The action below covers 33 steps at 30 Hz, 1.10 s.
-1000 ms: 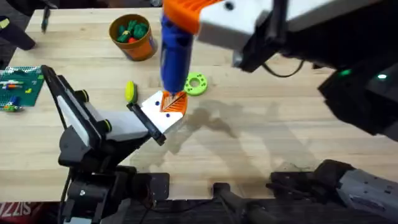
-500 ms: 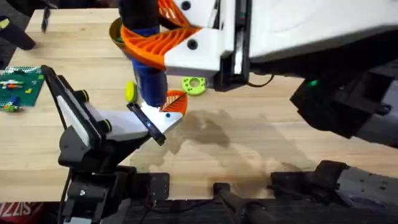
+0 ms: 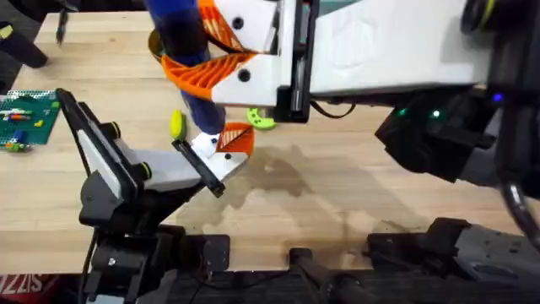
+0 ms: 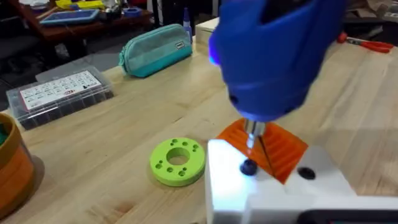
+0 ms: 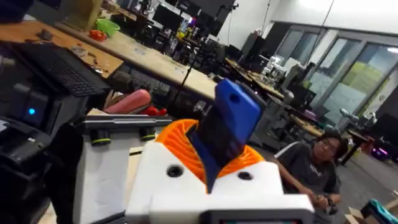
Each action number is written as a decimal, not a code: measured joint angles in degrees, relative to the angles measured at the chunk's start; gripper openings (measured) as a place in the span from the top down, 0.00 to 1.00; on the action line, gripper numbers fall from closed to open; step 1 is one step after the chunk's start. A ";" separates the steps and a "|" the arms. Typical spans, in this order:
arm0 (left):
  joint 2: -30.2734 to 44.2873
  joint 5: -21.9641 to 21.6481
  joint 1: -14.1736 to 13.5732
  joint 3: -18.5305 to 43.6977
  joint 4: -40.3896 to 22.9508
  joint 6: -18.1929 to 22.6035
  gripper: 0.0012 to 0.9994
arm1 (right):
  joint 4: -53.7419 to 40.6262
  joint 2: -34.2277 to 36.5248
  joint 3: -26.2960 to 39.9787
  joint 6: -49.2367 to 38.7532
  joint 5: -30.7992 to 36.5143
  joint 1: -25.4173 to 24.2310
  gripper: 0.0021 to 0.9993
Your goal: Pick up the gripper from the table and insert it into the empty holder that is missing its gripper. Then pick up a screw, insert it into the mounting hole, and use the screwdriver to tighten it. Finally, clean up the table by picking up the vegetable and placing it into the bucket.
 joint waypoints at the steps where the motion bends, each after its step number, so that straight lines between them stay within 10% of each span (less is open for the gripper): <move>1: -0.01 0.00 0.00 0.00 0.00 0.00 0.99 | 0.14 0.01 0.00 -0.13 0.00 0.22 1.00; 33: 0.00 0.00 0.00 0.00 0.00 0.00 0.99 | 0.36 1.38 0.00 -0.49 -0.02 0.70 1.00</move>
